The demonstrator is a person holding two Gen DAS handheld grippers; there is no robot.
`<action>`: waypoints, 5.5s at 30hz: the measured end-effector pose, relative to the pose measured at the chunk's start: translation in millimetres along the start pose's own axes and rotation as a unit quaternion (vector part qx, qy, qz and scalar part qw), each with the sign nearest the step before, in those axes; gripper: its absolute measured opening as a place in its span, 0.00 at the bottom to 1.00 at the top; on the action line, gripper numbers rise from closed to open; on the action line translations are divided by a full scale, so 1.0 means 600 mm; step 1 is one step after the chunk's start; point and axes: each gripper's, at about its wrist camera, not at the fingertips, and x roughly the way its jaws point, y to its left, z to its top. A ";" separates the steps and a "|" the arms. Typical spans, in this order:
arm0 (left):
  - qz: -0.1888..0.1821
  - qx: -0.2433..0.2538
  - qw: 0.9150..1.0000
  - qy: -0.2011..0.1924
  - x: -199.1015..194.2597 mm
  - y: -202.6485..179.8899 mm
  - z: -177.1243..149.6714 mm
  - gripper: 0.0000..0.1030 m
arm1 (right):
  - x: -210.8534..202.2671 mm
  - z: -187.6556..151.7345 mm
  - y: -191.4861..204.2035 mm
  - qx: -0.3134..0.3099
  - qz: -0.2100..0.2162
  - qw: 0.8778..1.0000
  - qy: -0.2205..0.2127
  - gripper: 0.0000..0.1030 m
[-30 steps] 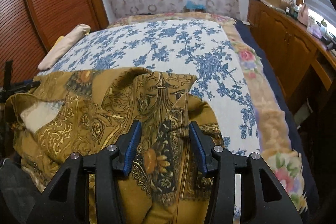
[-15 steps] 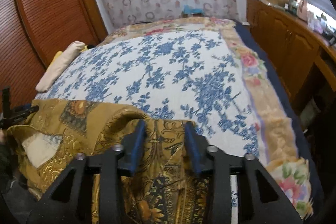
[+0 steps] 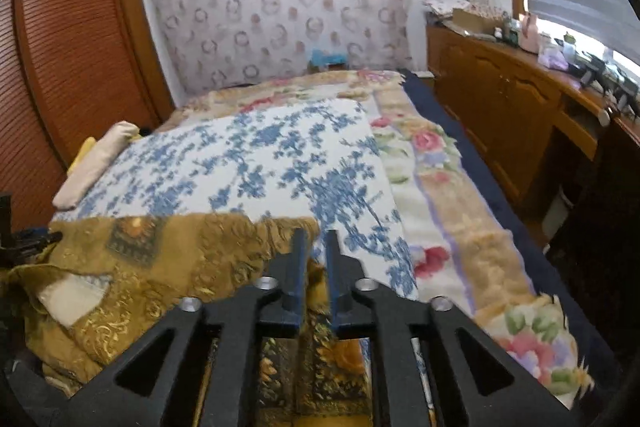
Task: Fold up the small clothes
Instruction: 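Grasp the shirt hem with the right gripper while the left gripper grasps beside it, then lift the gold shirt high off the bed with both grippers, then lay the shirt flat on the bed and open both grippers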
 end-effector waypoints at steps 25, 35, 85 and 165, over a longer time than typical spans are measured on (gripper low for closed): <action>-0.001 -0.001 1.000 0.000 0.001 0.000 -0.001 0.59 | 0.146 -0.023 0.035 -0.074 0.026 0.992 0.098 0.63; -0.006 0.003 1.000 0.004 0.002 0.000 0.004 0.53 | 0.146 -0.025 0.041 -0.086 0.027 0.991 0.094 0.53; -0.032 0.022 0.932 -0.361 -0.466 -0.034 0.279 0.07 | -0.372 0.307 0.162 -0.194 0.052 0.946 -0.254 0.07; 0.012 -0.003 0.999 -0.031 0.040 -0.036 0.143 0.41 | 0.255 0.075 -0.001 -0.058 -0.024 0.993 0.101 0.49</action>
